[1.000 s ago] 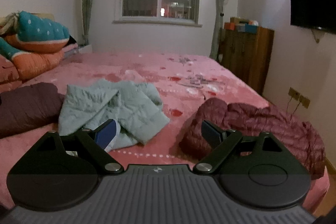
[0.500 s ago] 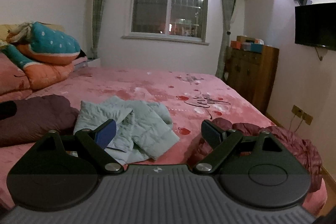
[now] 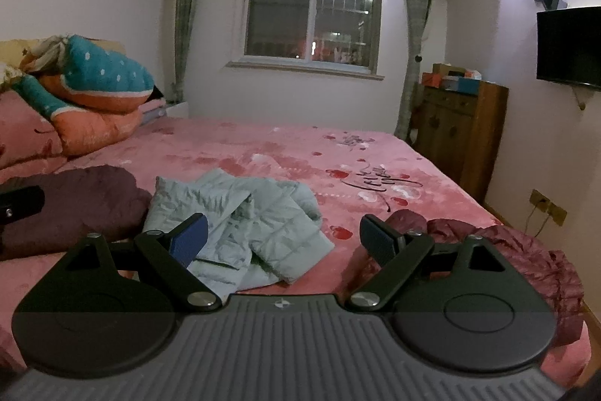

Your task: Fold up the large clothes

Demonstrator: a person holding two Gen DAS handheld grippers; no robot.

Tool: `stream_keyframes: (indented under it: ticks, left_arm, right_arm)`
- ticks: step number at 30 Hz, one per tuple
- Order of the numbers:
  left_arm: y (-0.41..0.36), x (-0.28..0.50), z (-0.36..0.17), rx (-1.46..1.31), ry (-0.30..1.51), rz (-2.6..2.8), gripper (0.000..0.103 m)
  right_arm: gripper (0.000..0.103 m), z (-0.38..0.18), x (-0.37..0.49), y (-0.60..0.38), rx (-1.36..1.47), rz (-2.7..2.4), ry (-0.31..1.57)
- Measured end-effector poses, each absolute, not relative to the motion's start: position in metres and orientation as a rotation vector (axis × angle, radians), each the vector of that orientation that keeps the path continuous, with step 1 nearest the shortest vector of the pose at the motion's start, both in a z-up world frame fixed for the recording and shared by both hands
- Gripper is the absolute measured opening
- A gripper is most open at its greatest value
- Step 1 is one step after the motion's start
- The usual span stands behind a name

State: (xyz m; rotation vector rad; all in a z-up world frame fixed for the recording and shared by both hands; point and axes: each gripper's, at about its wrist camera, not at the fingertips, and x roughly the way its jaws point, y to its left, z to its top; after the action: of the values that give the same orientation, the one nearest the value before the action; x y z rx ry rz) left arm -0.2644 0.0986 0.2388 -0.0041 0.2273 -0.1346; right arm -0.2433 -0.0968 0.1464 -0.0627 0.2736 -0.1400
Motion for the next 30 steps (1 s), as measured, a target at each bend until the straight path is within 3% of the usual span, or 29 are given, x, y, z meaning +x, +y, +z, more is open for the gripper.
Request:
stream_keyframes:
  ticks: [30]
  left_arm:
    - [0.055, -0.206, 0.176, 0.098, 0.401, -0.174, 0.102]
  right_arm:
    - [0.103, 0.075, -0.187, -0.121, 0.005, -0.141, 0.405]
